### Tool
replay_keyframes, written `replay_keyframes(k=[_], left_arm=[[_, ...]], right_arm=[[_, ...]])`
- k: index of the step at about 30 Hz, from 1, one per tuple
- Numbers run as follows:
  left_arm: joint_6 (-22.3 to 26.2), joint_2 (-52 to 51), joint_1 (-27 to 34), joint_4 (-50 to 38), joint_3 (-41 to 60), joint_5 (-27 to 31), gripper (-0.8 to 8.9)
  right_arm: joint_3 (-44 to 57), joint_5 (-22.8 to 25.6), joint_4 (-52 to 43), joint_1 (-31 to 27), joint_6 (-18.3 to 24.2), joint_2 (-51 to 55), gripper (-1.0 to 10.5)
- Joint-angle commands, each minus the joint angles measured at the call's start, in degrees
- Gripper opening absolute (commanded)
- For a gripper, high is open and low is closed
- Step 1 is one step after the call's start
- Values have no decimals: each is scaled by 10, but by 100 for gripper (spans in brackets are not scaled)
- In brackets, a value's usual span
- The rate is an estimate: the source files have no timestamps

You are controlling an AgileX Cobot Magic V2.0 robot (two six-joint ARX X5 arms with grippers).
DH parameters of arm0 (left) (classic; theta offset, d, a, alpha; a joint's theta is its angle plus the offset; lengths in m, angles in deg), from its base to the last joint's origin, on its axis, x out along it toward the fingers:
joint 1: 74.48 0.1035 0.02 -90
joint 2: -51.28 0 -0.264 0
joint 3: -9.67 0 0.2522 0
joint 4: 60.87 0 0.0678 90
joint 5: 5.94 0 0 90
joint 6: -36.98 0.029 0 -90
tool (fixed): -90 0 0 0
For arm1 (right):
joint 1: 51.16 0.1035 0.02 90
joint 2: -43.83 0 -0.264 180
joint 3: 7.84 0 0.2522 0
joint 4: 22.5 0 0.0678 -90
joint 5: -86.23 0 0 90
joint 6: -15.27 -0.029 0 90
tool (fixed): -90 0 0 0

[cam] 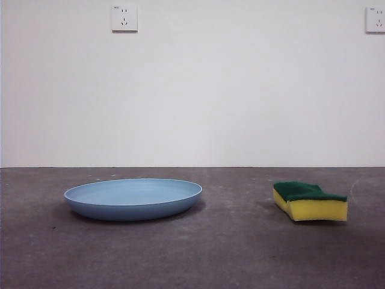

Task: Pick up the plate,pick up the cloth,clean the plate with the cloth

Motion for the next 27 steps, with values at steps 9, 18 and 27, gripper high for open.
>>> replay_keyframes(k=[9, 18, 27], left_arm=[[-104, 31, 2, 34, -71, 1, -7], [-119, 216, 2, 109, -244, -14, -7], [-77, 412, 2, 217, -423, -141, -6]], right_arm=[[-88, -1, 38, 0, -67, -69, -9], [-293, -2, 147, 0, -43, -254, -8], [-491, -43, 304, 0, 63, -448, -2]])
